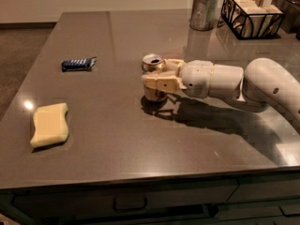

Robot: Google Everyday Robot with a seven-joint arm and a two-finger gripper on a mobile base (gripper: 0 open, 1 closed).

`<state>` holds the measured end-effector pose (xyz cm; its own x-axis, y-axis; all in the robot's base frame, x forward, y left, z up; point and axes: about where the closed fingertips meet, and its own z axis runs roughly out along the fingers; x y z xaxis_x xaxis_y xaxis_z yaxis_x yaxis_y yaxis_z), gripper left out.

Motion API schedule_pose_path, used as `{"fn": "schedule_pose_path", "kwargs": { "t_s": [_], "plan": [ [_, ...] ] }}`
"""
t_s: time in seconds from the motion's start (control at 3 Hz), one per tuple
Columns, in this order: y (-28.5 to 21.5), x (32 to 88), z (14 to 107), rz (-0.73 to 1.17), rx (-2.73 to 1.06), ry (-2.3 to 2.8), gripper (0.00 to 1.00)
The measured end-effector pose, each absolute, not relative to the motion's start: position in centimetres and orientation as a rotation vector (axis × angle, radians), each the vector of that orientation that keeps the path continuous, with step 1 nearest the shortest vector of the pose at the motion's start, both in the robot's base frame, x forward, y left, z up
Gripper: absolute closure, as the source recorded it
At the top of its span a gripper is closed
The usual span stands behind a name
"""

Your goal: Place orange can upright

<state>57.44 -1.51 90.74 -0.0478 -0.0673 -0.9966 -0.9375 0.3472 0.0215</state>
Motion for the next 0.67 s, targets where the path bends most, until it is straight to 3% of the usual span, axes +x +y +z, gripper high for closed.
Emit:
{"fn": "schedule_pose_path", "kwargs": {
  "t_s": [0.33, 0.67],
  "plan": [
    [-1.27, 57.38, 90.78, 0.934, -0.982, 1.434, 0.13],
    [-1.04, 57.32, 90.82, 0.937, -0.986, 1.432, 0.0]
  ]
}}
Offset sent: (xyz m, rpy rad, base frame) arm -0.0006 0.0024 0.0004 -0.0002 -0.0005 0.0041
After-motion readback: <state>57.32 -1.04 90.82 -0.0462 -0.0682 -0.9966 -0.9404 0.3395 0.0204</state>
